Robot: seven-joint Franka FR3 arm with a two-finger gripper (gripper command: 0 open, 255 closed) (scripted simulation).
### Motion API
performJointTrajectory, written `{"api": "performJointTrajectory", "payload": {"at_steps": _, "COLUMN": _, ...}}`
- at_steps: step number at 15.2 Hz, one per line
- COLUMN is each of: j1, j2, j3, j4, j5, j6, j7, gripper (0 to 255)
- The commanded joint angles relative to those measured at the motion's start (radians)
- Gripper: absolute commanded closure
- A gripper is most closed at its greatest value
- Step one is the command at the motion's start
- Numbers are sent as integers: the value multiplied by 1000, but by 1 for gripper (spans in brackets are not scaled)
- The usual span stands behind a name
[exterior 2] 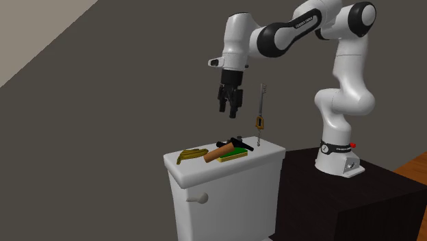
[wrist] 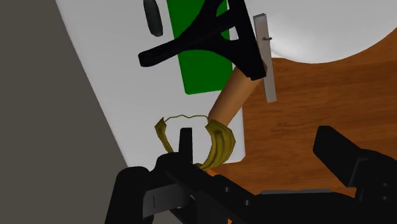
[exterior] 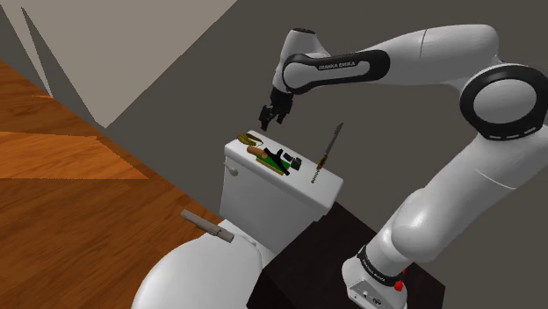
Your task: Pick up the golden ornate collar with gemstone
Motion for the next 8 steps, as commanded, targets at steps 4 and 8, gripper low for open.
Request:
{"api": "performJointTrajectory", "payload": {"at_steps": 4, "j1": 1, "j2": 193, "j3": 2, "j4": 129, "j5": -10, "j6": 47, "j7": 30, "gripper": 0}}
{"api": "performJointTrajectory", "payload": {"at_steps": 8, "j1": 3, "j2": 352, "j3": -2, "j4": 259, "j5": -15, "j6": 63, "j7": 48, "gripper": 0}}
